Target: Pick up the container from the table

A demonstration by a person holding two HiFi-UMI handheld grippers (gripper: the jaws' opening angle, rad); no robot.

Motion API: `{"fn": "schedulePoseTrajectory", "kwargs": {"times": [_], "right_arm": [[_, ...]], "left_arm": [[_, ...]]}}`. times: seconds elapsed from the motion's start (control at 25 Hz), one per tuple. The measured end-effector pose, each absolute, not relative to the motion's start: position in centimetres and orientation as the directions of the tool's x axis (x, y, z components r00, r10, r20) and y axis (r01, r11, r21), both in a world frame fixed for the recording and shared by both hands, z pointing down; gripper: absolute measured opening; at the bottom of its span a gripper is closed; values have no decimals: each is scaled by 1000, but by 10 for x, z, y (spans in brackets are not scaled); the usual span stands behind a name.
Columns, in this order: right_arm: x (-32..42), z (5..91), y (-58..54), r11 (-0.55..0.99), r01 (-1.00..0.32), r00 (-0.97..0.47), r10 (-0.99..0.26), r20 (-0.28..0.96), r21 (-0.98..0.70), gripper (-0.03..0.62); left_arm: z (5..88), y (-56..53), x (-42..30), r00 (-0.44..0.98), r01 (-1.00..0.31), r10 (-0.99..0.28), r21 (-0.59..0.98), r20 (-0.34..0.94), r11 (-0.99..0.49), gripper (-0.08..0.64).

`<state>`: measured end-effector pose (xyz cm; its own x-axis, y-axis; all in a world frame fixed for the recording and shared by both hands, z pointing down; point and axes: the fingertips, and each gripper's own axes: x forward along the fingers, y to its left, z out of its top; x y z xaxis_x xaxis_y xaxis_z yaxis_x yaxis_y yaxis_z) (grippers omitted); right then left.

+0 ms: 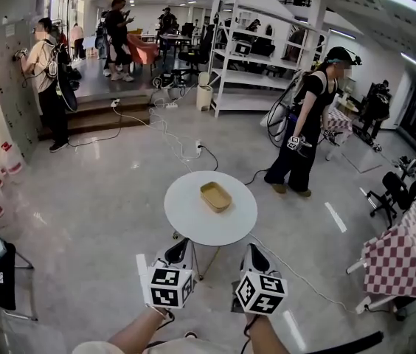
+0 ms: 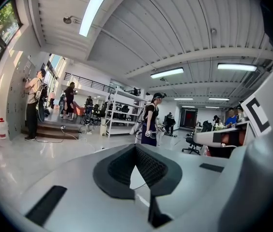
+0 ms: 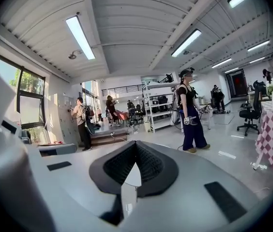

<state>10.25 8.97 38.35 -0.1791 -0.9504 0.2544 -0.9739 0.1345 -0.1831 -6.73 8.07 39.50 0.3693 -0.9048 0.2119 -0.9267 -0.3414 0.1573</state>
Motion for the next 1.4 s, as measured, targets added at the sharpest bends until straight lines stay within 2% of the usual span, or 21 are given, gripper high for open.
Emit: {"fn": "schedulePoseTrajectory", "kwargs": {"times": [0.84,1.4], "right_arm": [[120,408,34,161,-959,-228,-928,296,-235,25],[128,412,-31,114,-972,-173,-938,301,-203,25]], "left_arm": [[413,34,-46,354,-935,-892,133,280,-329,6],[424,-42,-37,408,-912,-872,161,271,-377,6]]}}
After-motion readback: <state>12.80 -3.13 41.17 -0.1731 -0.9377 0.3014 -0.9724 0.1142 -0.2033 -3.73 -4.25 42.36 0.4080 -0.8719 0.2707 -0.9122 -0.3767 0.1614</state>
